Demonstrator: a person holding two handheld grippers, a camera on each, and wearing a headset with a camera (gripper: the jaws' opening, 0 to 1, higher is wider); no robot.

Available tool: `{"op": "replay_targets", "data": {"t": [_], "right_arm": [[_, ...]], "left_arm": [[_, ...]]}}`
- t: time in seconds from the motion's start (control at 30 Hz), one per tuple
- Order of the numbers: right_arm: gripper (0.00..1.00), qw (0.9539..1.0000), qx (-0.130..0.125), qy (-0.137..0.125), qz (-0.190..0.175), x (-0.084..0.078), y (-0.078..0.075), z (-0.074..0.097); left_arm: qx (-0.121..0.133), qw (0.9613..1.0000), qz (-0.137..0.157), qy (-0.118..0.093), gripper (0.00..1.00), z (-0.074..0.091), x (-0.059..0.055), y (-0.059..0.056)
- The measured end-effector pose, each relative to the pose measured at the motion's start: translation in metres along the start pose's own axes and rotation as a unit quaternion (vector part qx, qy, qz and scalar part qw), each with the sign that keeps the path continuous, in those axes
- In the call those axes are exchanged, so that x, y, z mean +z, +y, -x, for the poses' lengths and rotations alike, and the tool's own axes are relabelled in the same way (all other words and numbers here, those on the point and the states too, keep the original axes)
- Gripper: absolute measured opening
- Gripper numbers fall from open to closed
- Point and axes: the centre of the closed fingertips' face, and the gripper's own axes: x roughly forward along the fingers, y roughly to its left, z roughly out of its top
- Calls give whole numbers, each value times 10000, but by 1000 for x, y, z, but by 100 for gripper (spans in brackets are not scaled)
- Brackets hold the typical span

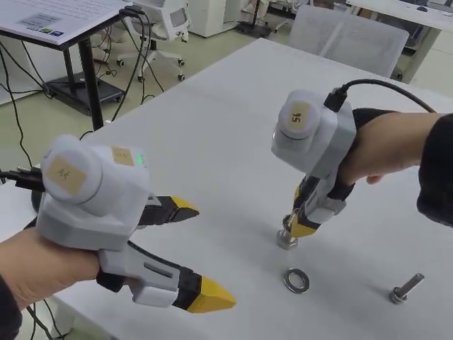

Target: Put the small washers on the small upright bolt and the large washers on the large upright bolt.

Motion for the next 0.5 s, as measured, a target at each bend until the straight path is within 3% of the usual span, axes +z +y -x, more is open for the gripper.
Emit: {"op": "replay_targets", "data": {"t": [0.5], "right_arm": [[23,9999,65,19,-141,-9,1,-19]], "left_arm": [[6,10000,-12,17,81,0,1,-1]]}}
